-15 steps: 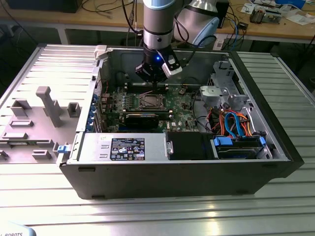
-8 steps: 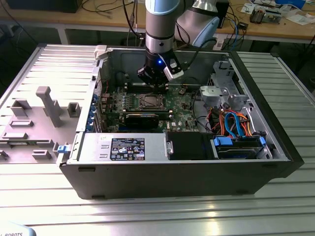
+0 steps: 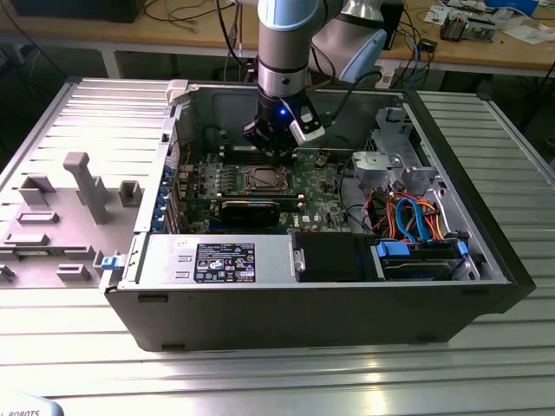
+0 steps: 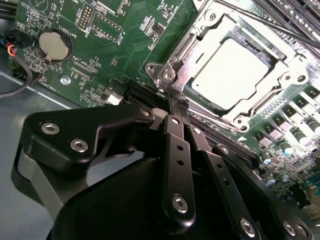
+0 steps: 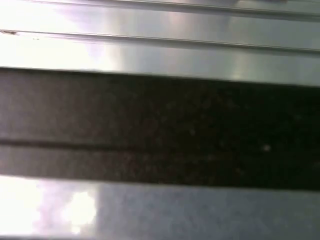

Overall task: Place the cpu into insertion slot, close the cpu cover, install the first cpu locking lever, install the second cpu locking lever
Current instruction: 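Install the first cpu locking lever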

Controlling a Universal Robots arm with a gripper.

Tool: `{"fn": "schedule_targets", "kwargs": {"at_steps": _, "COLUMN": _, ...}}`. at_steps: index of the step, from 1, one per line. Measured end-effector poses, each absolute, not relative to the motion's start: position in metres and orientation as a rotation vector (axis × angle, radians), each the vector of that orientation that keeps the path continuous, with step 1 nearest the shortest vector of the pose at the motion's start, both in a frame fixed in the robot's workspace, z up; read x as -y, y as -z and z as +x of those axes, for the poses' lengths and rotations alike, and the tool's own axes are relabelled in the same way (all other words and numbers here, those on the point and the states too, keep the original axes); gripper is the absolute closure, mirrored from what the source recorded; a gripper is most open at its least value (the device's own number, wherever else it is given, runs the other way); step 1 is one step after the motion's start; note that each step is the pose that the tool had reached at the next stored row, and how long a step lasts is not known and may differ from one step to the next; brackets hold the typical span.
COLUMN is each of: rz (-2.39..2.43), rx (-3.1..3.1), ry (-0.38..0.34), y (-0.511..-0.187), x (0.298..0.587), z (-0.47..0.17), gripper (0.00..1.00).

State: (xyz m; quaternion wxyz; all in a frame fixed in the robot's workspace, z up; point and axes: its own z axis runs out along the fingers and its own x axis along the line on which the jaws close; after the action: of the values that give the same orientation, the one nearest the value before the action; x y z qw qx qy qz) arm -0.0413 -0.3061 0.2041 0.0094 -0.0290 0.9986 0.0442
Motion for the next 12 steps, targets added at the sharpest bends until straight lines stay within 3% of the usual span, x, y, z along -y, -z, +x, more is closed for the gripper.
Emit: {"fn": "schedule_targets", "kwargs": {"at_steps": 12, "rz": -0.091, "rx": -3.118, "ry": -0.138, "y": -0.2052, "x": 0.3061, "z": -0.0412, "gripper": 0.89}}
